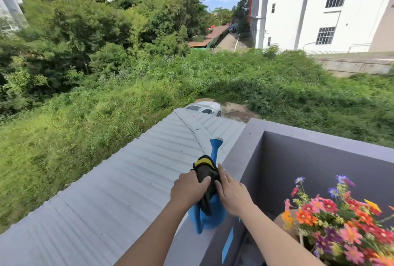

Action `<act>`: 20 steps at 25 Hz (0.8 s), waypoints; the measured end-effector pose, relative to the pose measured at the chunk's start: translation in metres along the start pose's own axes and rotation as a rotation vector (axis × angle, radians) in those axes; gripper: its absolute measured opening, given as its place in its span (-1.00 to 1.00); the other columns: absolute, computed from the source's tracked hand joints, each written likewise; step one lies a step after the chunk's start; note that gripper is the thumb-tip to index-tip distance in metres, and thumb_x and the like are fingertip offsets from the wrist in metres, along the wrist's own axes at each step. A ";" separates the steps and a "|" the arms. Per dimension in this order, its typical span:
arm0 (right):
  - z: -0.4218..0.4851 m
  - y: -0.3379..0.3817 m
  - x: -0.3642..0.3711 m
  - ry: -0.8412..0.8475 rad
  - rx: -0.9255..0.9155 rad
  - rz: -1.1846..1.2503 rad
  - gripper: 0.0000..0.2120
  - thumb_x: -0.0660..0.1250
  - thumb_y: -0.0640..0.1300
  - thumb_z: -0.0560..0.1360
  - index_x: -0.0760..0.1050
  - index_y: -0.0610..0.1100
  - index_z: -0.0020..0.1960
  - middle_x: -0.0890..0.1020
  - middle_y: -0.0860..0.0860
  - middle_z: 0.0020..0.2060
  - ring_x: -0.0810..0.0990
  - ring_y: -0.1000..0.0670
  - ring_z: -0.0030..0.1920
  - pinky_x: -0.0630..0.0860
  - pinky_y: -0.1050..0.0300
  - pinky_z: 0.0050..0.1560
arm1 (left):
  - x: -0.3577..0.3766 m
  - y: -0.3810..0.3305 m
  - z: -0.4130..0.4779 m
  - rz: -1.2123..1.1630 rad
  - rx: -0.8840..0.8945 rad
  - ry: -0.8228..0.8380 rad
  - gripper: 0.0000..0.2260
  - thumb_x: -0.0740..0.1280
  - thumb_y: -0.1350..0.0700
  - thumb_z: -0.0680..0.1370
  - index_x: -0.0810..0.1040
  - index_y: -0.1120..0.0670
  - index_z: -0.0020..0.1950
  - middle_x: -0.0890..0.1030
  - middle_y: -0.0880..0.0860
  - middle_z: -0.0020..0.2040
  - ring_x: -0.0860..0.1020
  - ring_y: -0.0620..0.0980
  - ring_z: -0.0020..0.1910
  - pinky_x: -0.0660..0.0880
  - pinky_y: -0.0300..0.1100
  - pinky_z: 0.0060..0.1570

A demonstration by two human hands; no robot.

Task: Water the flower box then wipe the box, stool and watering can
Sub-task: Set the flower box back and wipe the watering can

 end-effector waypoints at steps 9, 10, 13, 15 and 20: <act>-0.015 0.009 -0.010 0.054 0.069 -0.001 -0.44 -0.16 0.11 0.62 -0.27 -0.04 0.52 -0.12 -0.04 0.56 -0.10 -0.04 0.55 -0.03 -0.08 0.50 | 0.001 0.000 -0.019 -0.205 -0.016 -0.106 -0.77 0.24 0.02 0.48 0.51 0.18 -0.09 0.62 0.13 -0.09 0.57 0.14 -0.04 0.51 -0.07 -0.02; -0.021 0.012 -0.017 0.045 0.071 0.026 -0.43 -0.16 0.12 0.62 -0.29 -0.06 0.52 -0.14 -0.03 0.56 -0.13 -0.04 0.55 -0.08 -0.08 0.51 | -0.004 -0.002 -0.028 -0.239 -0.012 -0.134 -0.78 0.25 0.03 0.48 0.52 0.18 -0.11 0.62 0.12 -0.12 0.57 0.13 -0.06 0.50 -0.07 -0.04; -0.051 0.019 -0.053 -0.057 0.060 0.138 -0.41 -0.14 0.15 0.61 -0.27 -0.04 0.53 -0.13 -0.04 0.56 -0.14 -0.04 0.55 -0.13 -0.08 0.50 | -0.030 -0.025 -0.064 -0.303 0.019 -0.208 -0.77 0.28 0.03 0.46 0.57 0.19 -0.13 0.63 0.13 -0.16 0.57 0.15 -0.07 0.45 -0.11 -0.13; -0.081 0.022 -0.091 -0.163 0.029 0.209 -0.41 -0.11 0.15 0.61 -0.24 -0.01 0.53 -0.11 -0.03 0.56 -0.14 -0.04 0.55 -0.15 -0.07 0.50 | -0.057 -0.052 -0.097 -0.348 0.056 -0.260 -0.79 0.32 0.03 0.46 0.59 0.17 -0.16 0.63 0.14 -0.19 0.57 0.17 -0.07 0.40 -0.14 -0.18; -0.178 0.013 -0.208 -0.467 -0.057 0.262 -0.43 -0.06 0.14 0.60 -0.15 0.02 0.54 -0.06 -0.04 0.56 -0.11 -0.04 0.55 -0.11 -0.08 0.50 | -0.105 -0.142 -0.199 -0.543 0.181 -0.337 -0.83 0.38 0.04 0.42 0.54 0.11 -0.30 0.65 0.17 -0.23 0.60 0.19 -0.14 0.50 -0.05 -0.14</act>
Point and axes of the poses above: each hand's wrist, its own z-axis towards the middle knuckle, its own x-axis out of the palm, y = z × x, the point moved 7 cm from there along z, towards the middle knuckle
